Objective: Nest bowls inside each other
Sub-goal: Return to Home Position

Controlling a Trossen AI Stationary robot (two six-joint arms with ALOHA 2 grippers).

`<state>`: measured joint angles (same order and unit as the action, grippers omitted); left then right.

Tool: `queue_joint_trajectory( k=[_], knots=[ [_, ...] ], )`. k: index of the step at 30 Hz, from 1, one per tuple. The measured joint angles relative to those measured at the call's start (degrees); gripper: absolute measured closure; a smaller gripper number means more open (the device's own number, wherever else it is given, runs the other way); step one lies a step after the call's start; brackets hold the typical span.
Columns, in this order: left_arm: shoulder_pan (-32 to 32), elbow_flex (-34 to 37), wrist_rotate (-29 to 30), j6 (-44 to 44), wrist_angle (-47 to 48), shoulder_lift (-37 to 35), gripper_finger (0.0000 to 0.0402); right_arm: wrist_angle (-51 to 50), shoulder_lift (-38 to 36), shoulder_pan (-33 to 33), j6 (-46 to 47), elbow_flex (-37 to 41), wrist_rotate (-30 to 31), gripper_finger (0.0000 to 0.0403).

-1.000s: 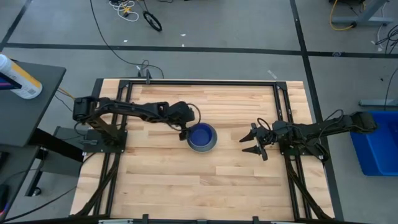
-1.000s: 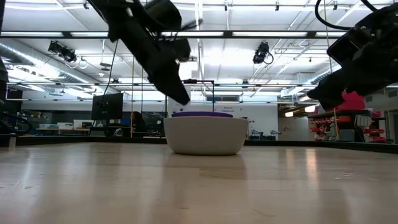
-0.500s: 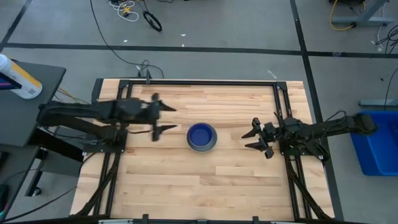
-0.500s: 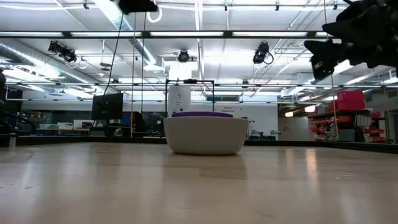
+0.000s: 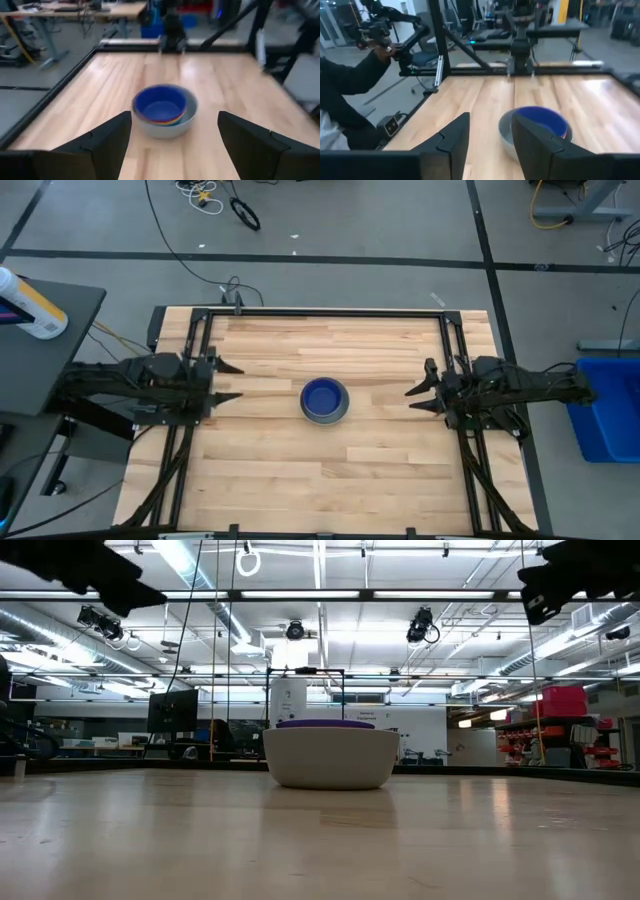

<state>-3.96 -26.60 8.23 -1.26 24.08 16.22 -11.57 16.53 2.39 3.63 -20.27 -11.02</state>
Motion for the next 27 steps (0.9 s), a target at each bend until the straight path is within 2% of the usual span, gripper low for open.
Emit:
queue_joint_trajectory(
  k=[4, 6, 9, 12, 15, 17, 24, 27],
  knots=[
    [-0.57, -0.17, -4.13, -0.88, -1.72, -5.92, 0.0095, -0.10, -1.80, -0.08, -1.61, 0.04, 3.04, 0.0262],
    [-0.56, -1.46, -1.07, -3.24, 0.44, -8.26, 0.0095, -1.20, -2.06, -0.13, -0.69, 0.04, 6.21, 0.0266],
    [-0.47, -1.85, 3.85, -9.04, 2.05, -11.22, 0.0095, -3.32, -1.97, -0.17, 4.04, 0.10, 7.16, 0.0273],
    [-0.53, -1.98, 1.86, -11.89, 1.97, -13.12, 0.0095, -3.41, -2.10, -0.07, 1.55, 0.10, 0.75, 0.0278],
    [-0.52, -1.24, -3.95, -11.84, 2.10, -13.47, 0.0095, -0.66, -2.52, -0.04, -1.04, 0.10, -4.70, 0.0283],
    [-0.55, -0.14, -6.90, -11.90, 1.23, -13.43, 0.0095, 1.33, -2.96, -0.05, -1.31, 0.10, -6.09, 0.0286],
    [-0.51, 12.09, -8.24, -9.92, -24.93, -12.21, 0.0095, 1.98, -5.96, -0.04, -4.42, 0.76, -8.69, 0.0297],
    [-0.51, 16.33, -8.20, -9.91, -27.69, -12.19, 0.0095, 3.48, -7.41, -0.04, -5.01, 3.31, -8.68, 0.0302]
  ],
)
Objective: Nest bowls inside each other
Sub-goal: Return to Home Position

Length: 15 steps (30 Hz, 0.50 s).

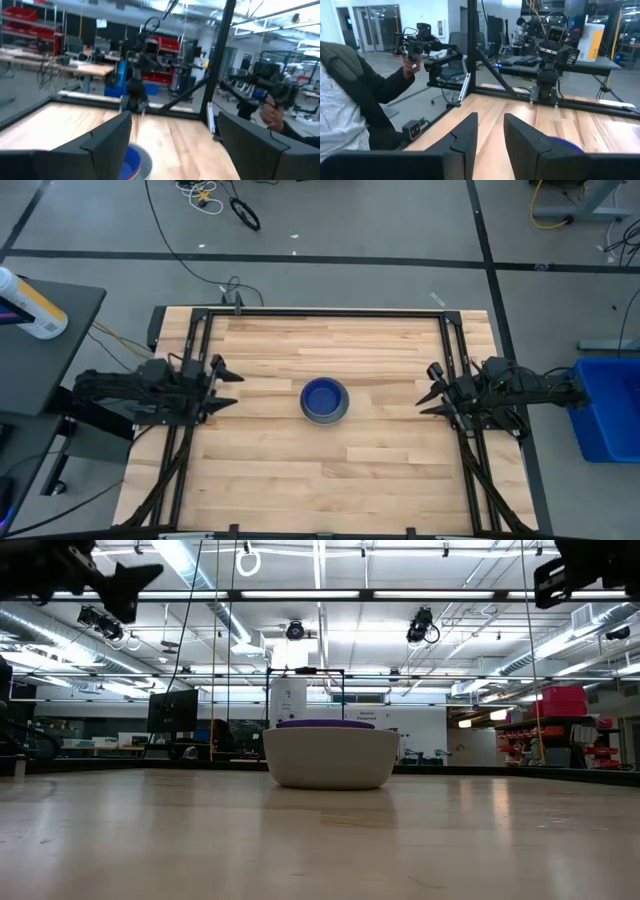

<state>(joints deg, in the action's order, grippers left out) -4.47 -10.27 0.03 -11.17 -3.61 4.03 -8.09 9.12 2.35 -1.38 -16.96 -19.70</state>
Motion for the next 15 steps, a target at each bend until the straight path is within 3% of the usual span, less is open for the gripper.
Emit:
queue_joint_trajectory(
  k=[15],
  knots=[
    [-0.02, 2.26, -0.82, -0.44, 5.10, -0.02, 0.0095, 16.58, -3.90, 0.00, 4.22, 16.42, -2.96, 0.0297]
  ],
)
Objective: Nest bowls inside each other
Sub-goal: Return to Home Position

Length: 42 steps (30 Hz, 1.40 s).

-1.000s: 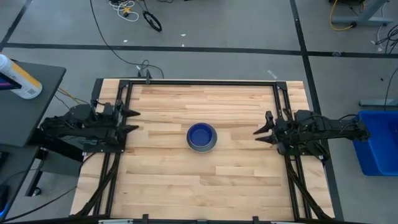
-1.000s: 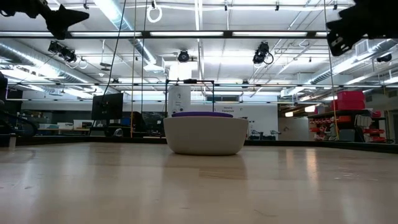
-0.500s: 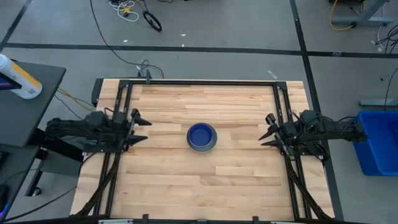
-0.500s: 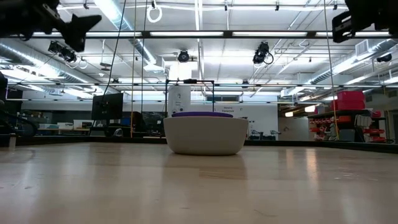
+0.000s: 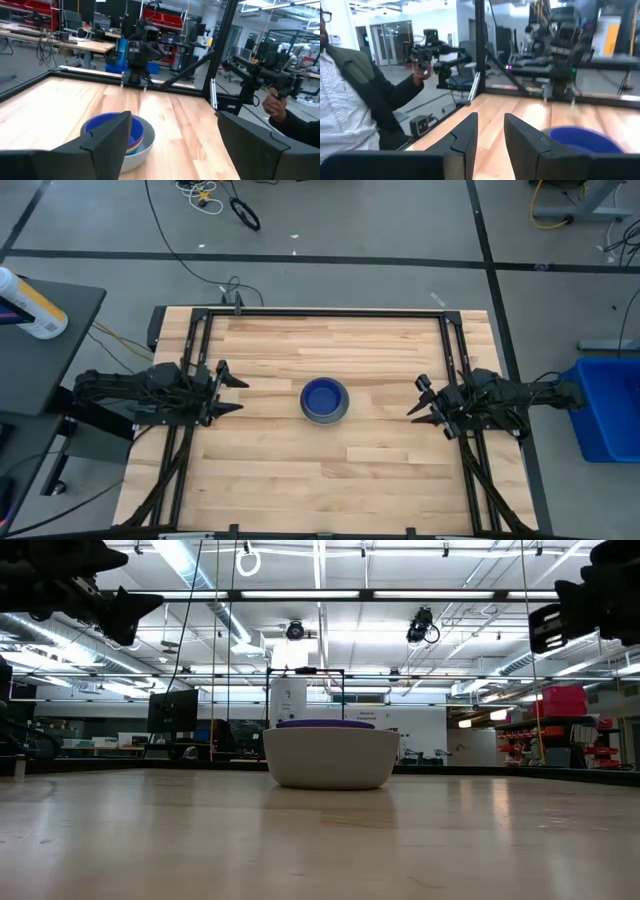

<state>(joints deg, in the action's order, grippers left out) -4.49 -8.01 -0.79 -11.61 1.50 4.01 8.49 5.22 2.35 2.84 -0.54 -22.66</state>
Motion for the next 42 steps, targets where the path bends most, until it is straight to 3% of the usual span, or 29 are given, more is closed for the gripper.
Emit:
queue_joint_trajectory(
  k=[3, 7, 23, 29, 35, 42],
  knots=[
    [0.00, 0.91, 0.62, 0.24, -1.47, -0.01, 0.0095, -2.26, 0.02, 0.11, 1.29, -0.02, -0.04, 0.0291],
    [0.02, 6.86, 1.56, 0.13, -10.22, -0.04, 0.0095, -2.19, 0.02, 0.95, 1.76, -0.02, -0.06, 0.0284],
    [-0.04, 7.39, 3.90, 1.51, -3.14, -2.56, 0.0095, -4.83, 3.72, 2.31, 1.33, -0.02, 0.17, 0.0254],
    [-0.04, 7.30, 0.08, 1.33, -2.77, -2.58, 0.0095, -4.49, 5.56, 2.21, -0.57, -0.02, 3.37, 0.0243],
    [-0.04, 7.30, 0.52, 0.71, -2.56, -2.58, 0.0095, -3.63, 2.05, 2.20, -5.39, -2.78, 3.31, 0.0232],
    [-0.04, 7.28, 0.76, 0.67, -2.32, -2.56, 0.0095, -13.19, -5.09, 2.28, -10.90, -8.90, -0.42, 0.0220]
  ],
)
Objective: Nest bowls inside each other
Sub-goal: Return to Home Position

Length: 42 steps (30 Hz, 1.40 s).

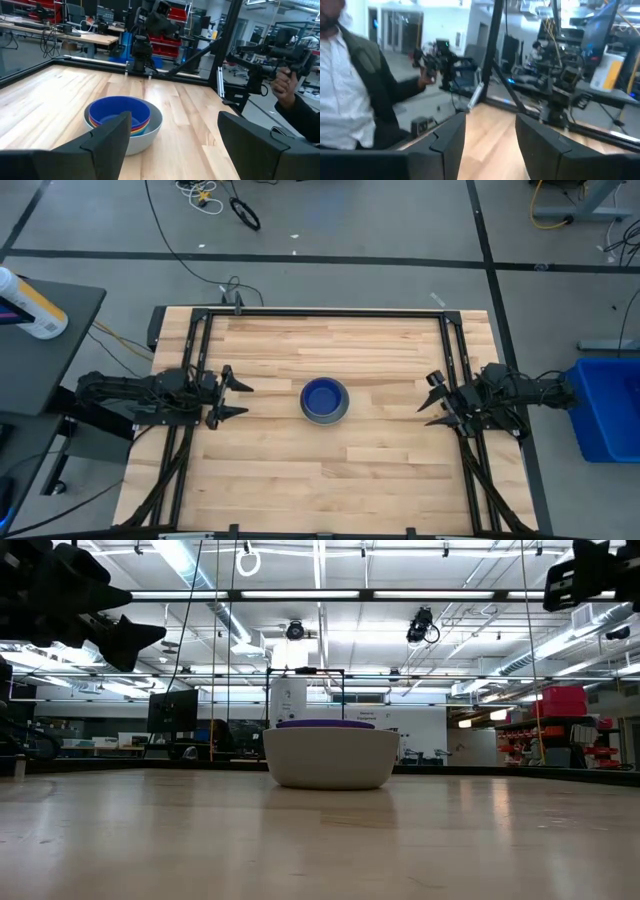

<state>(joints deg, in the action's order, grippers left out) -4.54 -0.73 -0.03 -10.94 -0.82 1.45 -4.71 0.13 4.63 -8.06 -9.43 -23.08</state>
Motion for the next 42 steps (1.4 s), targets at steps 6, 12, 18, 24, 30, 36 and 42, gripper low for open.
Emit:
queue_joint_trajectory(
  k=[6, 12, 18, 24, 30, 36, 42],
  knots=[
    [0.00, 0.00, -0.38, -0.62, -0.02, -0.06, 0.0095, -0.13, -0.03, 0.08, -1.11, 1.00, 0.81, 0.0208],
    [0.00, 0.00, 0.85, -0.47, 0.22, -0.11, 0.0095, 9.25, -0.03, 0.10, 1.29, 8.44, 5.29, 0.0197],
    [-0.02, 0.02, -2.25, 0.44, -0.24, -0.02, 0.0095, 7.09, 0.24, 0.11, 3.08, 8.81, 11.23, 0.0186],
    [-0.02, 0.02, -5.36, -2.48, -1.04, -0.02, 0.0095, 7.10, 0.25, 0.34, 2.83, 8.81, 11.15, 0.0177],
    [0.01, 0.17, -3.19, -6.28, -4.10, 0.03, 0.0095, 7.10, 0.25, 0.34, 3.04, 8.81, 11.53, 0.0167],
    [-0.43, -0.73, -8.12, 4.32, -5.40, -0.04, 0.0095, 7.10, 0.25, 0.34, 2.90, 8.81, 11.53, 0.0156],
    [-1.54, -1.31, -3.82, 3.66, -4.42, -1.36, 0.0095, 7.06, 0.27, 0.34, 3.07, 8.81, 11.58, 0.0144]
  ],
)
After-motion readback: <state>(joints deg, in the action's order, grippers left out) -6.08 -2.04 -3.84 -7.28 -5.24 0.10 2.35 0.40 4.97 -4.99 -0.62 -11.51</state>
